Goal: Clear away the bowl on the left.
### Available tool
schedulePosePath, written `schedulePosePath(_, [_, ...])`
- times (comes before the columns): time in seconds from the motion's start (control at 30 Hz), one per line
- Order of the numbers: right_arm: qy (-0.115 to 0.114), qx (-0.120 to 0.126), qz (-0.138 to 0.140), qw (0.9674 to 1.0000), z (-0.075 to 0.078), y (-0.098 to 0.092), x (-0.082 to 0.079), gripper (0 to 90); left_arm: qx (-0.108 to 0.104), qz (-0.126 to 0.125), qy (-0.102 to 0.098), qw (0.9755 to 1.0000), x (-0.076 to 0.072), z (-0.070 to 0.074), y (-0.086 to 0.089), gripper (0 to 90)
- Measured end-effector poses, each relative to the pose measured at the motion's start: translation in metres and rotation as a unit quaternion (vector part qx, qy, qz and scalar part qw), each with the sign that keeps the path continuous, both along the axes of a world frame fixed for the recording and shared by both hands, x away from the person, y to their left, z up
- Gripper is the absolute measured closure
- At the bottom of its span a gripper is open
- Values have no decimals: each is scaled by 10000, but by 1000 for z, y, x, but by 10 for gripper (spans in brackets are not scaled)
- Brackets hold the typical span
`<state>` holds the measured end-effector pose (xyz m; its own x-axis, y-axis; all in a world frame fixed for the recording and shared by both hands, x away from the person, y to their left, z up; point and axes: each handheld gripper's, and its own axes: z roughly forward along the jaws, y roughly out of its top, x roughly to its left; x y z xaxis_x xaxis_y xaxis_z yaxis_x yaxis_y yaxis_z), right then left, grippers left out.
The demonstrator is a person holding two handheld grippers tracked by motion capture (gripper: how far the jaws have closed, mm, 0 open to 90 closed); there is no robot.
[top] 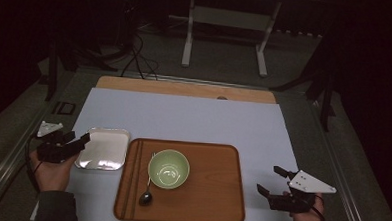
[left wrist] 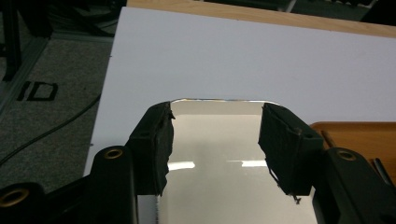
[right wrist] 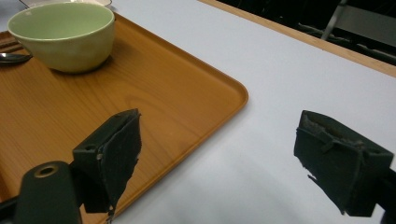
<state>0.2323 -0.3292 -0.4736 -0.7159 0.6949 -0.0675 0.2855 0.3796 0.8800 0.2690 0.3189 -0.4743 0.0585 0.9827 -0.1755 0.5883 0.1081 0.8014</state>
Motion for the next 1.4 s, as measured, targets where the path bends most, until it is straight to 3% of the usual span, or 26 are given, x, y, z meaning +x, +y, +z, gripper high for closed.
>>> schedulePosePath(0.37, [8,-3,2,10000,0,1,0,147,-50,234,145,9996,0,-11,15,456])
schedulePosePath(0.57, [10,-4,4,10000,0,1,0,147,80,238,324,9992,6,-20,16,457])
schedulePosePath(0.93, [11,-13,14,10000,0,1,0,147,63,264,591,9979,12,-34,20,465])
schedulePosePath(1.4, [8,-4,16,10000,0,1,1,147,109,164,587,9981,15,-37,17,466])
